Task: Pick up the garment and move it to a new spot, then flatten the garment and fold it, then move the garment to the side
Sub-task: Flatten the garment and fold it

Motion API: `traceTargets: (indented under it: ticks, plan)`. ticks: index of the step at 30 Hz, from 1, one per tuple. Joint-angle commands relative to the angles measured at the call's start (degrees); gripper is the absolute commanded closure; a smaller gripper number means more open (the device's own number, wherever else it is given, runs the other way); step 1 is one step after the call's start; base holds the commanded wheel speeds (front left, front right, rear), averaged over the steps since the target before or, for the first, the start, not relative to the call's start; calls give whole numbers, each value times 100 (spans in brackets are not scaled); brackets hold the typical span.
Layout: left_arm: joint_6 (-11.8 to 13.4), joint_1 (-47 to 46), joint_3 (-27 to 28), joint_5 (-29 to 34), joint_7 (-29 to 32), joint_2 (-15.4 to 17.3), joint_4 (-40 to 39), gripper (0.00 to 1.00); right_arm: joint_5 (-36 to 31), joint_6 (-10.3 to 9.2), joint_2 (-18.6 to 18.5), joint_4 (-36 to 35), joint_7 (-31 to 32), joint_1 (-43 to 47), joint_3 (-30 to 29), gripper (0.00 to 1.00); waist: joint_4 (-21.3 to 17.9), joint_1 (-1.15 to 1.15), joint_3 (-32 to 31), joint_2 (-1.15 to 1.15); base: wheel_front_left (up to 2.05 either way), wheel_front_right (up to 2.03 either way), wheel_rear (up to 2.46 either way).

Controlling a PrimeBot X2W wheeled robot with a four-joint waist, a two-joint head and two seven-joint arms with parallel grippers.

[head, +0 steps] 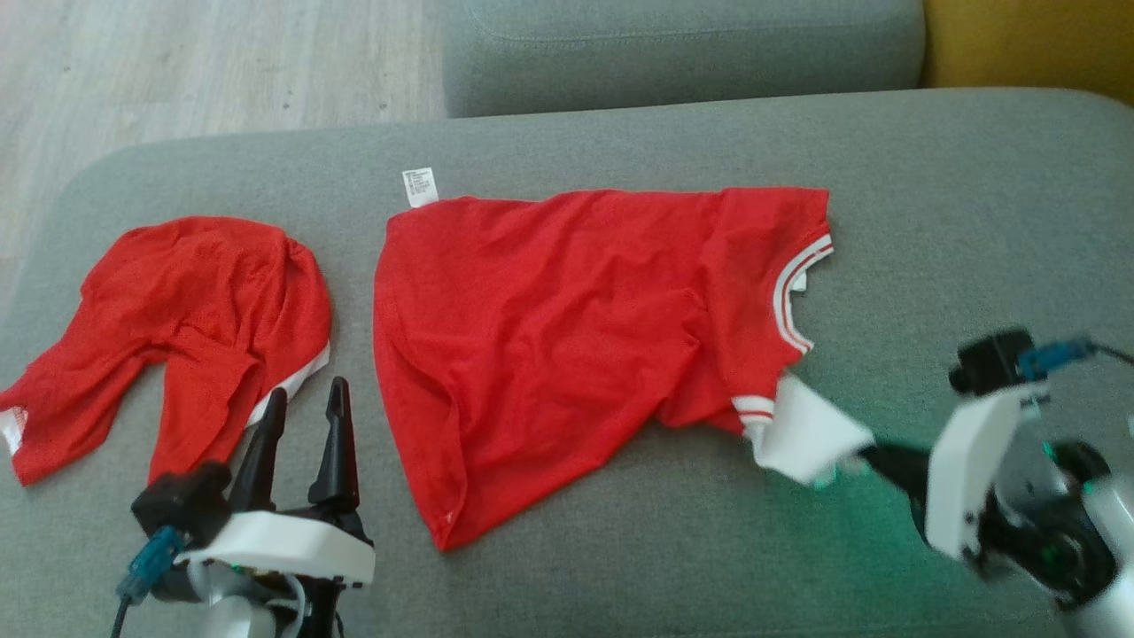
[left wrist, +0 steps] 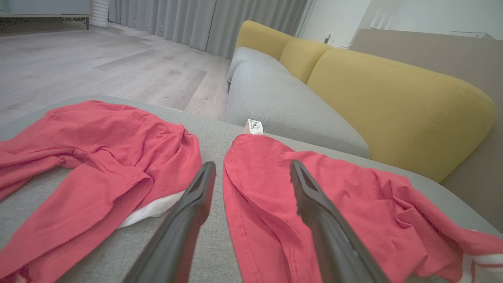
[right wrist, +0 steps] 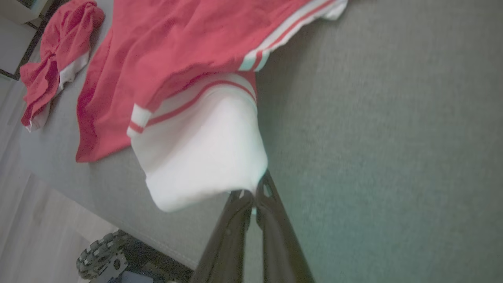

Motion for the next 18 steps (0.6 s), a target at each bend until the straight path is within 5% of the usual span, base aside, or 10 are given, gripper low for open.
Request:
traceTargets:
  ticks: [1, 5, 9, 10, 11, 18]
  plan:
    - [15, -199, 223, 30, -52, 17, -212, 0, 31, 43, -177, -271, 156, 32, -105, 100, -19, 0, 28, 0, 0, 0, 0]
    - [12, -243, 232, 31, -52, 17, -231, 0, -320, 43, -239, -418, 788, 472, -586, 100, -57, 0, 116, 0, 0, 0, 0]
    - [17, -298, 209, 24, -52, 17, -234, 0, -771, 43, 89, -373, 1175, 770, -1034, 100, -52, 0, 193, 0, 0, 0, 0]
    - [14, -312, 210, 24, -52, 17, -230, 0, -840, 43, 217, -389, 1201, 809, -1137, 71, -49, 0, 203, 0, 0, 0, 0]
    - [10, -323, 214, 24, -52, 17, -223, 0, -909, 43, 327, -415, 1223, 841, -1228, 0, -46, 0, 212, 0, 0, 0, 0]
    - [-21, -347, 257, 54, -52, 17, -176, 0, -1090, 43, 868, -945, 1085, 862, -2000, 0, -45, 0, 208, 0, 0, 0, 0]
